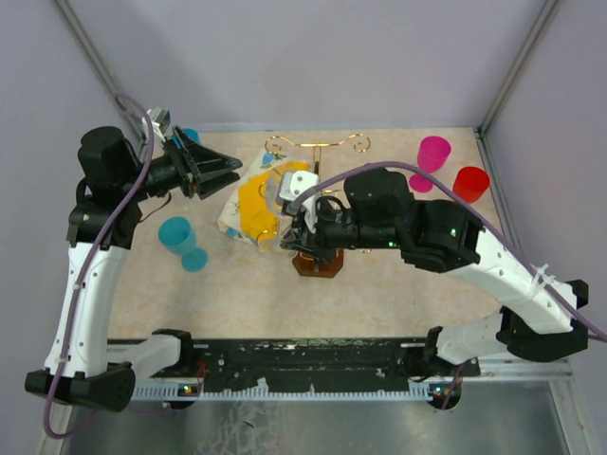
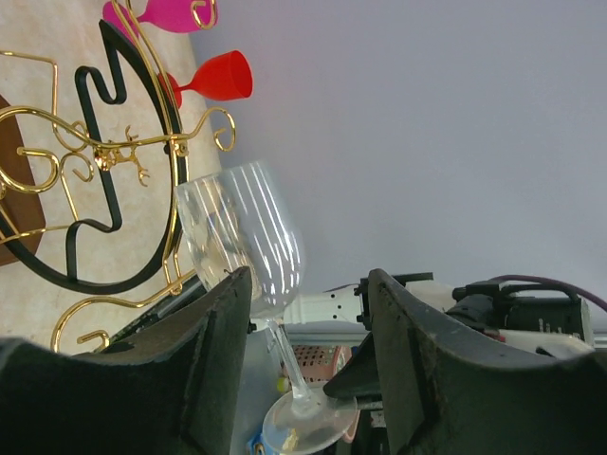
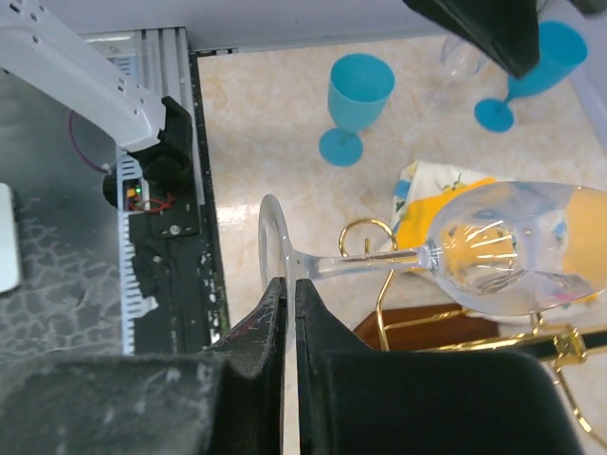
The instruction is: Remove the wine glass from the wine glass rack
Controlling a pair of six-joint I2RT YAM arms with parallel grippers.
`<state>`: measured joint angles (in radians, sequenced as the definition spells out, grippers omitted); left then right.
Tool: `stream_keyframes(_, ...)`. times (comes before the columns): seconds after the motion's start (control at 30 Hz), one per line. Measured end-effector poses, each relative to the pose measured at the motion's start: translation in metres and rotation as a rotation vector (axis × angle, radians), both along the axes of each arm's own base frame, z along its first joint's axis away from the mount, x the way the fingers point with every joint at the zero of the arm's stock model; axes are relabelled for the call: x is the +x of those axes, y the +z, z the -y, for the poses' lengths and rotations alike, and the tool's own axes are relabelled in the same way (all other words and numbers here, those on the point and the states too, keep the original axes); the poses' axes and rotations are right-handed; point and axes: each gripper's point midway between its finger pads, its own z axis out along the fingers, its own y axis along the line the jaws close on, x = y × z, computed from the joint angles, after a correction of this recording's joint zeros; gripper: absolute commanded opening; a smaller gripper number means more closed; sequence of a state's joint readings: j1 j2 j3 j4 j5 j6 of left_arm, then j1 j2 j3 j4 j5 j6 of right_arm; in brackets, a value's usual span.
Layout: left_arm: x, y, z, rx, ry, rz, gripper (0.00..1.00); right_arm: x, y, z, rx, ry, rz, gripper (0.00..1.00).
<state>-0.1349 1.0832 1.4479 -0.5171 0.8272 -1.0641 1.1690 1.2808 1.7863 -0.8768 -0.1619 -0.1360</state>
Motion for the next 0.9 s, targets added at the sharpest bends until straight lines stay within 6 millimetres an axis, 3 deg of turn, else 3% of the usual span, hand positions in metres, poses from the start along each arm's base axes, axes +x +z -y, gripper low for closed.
stream_keyframes(0.4,0.008,-0.021,0.008,-0.004,-0.082,-0.072,0.71,-0.002,0.015,-0.013,-0.001,0.008,0.260,0.00)
stream_keyframes(0.9,-0.001,-0.012,0.020,-0.065,-0.167,-0.062,0.74,0.000,0.016,-0.028,0.006,0.019,0.300,0.00)
